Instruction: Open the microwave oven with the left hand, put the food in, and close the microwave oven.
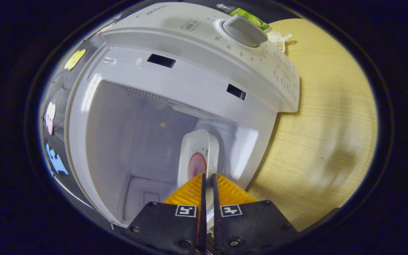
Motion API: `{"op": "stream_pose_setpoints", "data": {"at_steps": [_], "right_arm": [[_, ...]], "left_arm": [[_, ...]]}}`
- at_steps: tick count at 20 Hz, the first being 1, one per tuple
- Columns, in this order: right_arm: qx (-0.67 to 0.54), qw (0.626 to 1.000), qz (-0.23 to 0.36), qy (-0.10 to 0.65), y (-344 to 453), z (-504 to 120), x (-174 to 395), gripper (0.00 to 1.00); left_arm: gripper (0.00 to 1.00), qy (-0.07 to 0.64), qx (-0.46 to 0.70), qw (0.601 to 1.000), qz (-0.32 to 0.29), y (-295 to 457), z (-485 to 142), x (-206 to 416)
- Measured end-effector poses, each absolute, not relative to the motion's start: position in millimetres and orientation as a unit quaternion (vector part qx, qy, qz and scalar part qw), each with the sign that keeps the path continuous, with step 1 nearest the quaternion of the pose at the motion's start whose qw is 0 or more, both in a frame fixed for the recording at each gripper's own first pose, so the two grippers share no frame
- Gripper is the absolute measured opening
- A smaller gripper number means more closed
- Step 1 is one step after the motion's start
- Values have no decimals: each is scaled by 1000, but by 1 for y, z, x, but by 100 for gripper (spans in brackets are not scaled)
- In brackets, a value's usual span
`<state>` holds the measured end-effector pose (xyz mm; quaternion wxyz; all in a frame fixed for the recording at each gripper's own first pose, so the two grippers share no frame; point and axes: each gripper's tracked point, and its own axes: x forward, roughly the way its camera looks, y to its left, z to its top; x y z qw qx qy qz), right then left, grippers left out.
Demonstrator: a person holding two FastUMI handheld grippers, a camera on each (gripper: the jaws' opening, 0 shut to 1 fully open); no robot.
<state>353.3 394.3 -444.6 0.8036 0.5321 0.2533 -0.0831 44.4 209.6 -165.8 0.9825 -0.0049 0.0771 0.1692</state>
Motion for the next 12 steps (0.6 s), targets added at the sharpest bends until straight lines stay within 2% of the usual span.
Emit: {"op": "stream_pose_setpoints", "data": {"at_steps": [1, 2, 4, 5, 6, 7, 8, 9, 10, 11, 12], "right_arm": [[525, 810, -78, 248, 396, -445, 354, 3], [513, 820, -73, 243, 397, -445, 355, 12], [481, 845, -68, 226, 398, -445, 355, 13], [460, 859, -65, 213, 398, -443, 355, 5], [434, 876, -65, 201, 397, -442, 356, 2], [410, 890, -59, 191, 397, -440, 356, 17], [393, 898, -54, 188, 399, -438, 355, 15], [377, 907, -48, 181, 402, -436, 355, 19], [355, 918, -40, 173, 404, -433, 354, 36], [326, 930, -32, 165, 404, -433, 352, 27], [296, 942, -22, 156, 406, -433, 351, 45]], "left_arm": [[95, 75, -3, 983, 168, 210, -164, 43], [95, 73, -2, 983, 167, 209, -163, 42], [95, 73, 1, 983, 171, 211, -165, 39], [95, 75, 1, 982, 173, 213, -167, 38], [95, 77, 0, 981, 176, 215, -169, 36], [95, 79, -2, 981, 179, 217, -170, 35], [95, 78, -3, 980, 181, 219, -170, 33], [95, 78, -4, 980, 182, 221, -170, 31], [95, 79, -5, 980, 184, 222, -171, 29], [95, 80, -6, 979, 187, 224, -173, 25], [95, 80, -7, 979, 189, 225, -174, 23]]}}
